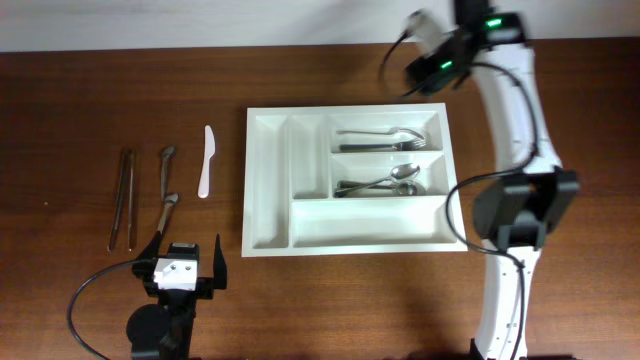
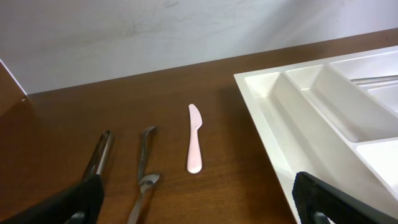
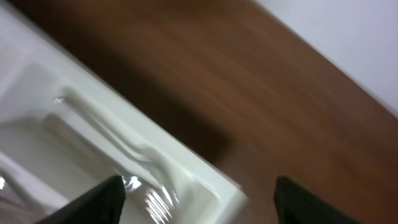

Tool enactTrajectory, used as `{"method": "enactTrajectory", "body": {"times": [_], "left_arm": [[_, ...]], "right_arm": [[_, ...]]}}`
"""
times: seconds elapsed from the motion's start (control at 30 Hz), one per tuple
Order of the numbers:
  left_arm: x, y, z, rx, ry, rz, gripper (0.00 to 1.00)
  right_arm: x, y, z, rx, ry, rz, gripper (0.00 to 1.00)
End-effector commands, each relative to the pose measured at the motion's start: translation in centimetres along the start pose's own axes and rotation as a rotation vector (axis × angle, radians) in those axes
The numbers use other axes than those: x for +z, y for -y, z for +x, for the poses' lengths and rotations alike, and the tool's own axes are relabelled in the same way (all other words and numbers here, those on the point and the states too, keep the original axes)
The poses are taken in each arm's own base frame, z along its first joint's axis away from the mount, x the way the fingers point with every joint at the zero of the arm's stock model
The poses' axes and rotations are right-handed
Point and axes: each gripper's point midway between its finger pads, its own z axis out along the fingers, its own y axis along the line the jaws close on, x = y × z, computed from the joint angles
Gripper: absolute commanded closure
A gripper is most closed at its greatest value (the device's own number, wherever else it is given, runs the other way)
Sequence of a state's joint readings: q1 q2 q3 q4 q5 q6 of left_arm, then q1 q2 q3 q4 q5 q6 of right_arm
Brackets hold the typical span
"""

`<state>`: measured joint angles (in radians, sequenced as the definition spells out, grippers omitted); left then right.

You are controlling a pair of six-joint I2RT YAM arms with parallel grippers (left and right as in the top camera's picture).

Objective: Pack container
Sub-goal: 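Place the fork in the upper right compartment and withdraw right gripper, then move the left gripper down over the small spoon beside the tongs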

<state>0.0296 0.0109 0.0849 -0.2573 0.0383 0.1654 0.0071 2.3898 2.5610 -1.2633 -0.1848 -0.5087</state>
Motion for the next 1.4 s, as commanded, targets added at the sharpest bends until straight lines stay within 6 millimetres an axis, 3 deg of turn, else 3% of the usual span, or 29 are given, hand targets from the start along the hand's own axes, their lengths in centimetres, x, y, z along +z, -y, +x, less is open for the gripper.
{"method": "enactTrajectory", "body": {"times": [0.0,0.1,0.13,0.23,0.3,0.4,0.93,1.03,1.13,1.23,1.37], "left_arm": [[0.0,0.0,0.1,0.015,0.000,0.002,0.01],[0.0,0.0,0.1,0.014,0.000,0.002,0.01],[0.0,0.0,0.1,0.015,0.000,0.002,0.01],[0.0,0.0,0.1,0.015,0.000,0.001,0.01],[0.0,0.0,0.1,0.014,0.000,0.001,0.01],[0.0,0.0,0.1,0.015,0.000,0.002,0.01],[0.0,0.0,-0.5,0.016,0.025,0.001,0.01],[-0.1,0.1,-1.7,0.018,0.070,0.013,0.01],[-1.1,-0.4,-4.7,0.021,0.125,-0.002,0.01],[-2.0,-1.4,-8.6,0.017,0.055,-0.011,0.01],[-0.6,-2.4,-13.4,0.049,-0.087,0.011,0.01]], "right_arm": [[-5.7,7.6,3.2,0.437,0.022,0.162,0.15],[-7.4,11.1,7.1,0.626,-0.006,0.185,0.08],[-7.9,12.0,8.3,0.668,-0.007,0.177,0.01],[-9.0,14.5,10.8,0.737,0.004,0.186,0.01],[-9.4,15.1,11.8,0.760,-0.003,0.193,0.01],[-9.6,15.2,12.6,0.777,-0.022,0.190,0.01],[-9.5,15.2,12.6,0.777,-0.022,0.190,0.01],[-9.5,15.2,12.6,0.777,-0.022,0.190,0.02],[-9.5,15.2,12.6,0.777,-0.022,0.190,0.01],[-9.5,15.2,12.6,0.777,-0.022,0.190,0.01],[-9.5,15.2,12.6,0.777,-0.022,0.190,0.01]]}}
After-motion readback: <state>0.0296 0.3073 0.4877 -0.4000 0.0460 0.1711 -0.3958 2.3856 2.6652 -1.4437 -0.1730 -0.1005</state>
